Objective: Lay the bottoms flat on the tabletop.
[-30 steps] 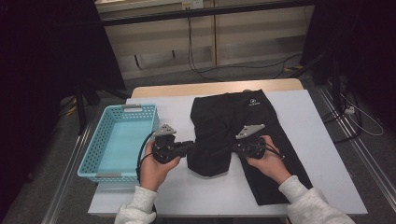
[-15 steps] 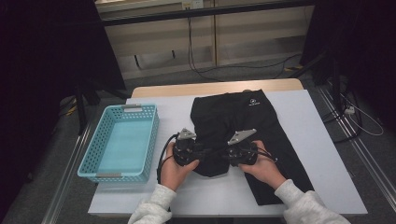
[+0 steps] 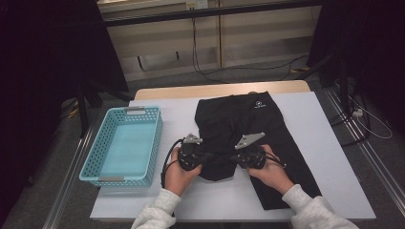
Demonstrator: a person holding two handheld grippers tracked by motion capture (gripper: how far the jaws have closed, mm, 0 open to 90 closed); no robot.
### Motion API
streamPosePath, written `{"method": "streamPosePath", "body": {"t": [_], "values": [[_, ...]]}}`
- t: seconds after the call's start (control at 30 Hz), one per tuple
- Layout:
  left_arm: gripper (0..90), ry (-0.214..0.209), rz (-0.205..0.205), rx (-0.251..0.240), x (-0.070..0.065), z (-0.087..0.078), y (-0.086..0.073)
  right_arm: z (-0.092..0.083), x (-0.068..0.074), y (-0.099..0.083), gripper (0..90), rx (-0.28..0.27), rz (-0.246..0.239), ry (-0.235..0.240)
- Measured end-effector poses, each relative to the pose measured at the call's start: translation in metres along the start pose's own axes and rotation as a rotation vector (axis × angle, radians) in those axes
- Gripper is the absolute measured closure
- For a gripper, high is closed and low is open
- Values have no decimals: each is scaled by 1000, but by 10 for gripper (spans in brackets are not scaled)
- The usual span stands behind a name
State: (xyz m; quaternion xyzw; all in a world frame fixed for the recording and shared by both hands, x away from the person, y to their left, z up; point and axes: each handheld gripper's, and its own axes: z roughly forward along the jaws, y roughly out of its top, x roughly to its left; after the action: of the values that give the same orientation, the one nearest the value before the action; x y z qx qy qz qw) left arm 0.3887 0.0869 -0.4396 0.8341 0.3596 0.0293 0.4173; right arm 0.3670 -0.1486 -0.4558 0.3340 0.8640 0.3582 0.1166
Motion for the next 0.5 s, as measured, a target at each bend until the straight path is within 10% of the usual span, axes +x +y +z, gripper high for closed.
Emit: {"method": "streamPosePath", "body": {"t": [0.5], "values": [[893, -9, -12, -44, -5, -35, -9, -29, 4, -10, 900, -47, -6, -2]]}}
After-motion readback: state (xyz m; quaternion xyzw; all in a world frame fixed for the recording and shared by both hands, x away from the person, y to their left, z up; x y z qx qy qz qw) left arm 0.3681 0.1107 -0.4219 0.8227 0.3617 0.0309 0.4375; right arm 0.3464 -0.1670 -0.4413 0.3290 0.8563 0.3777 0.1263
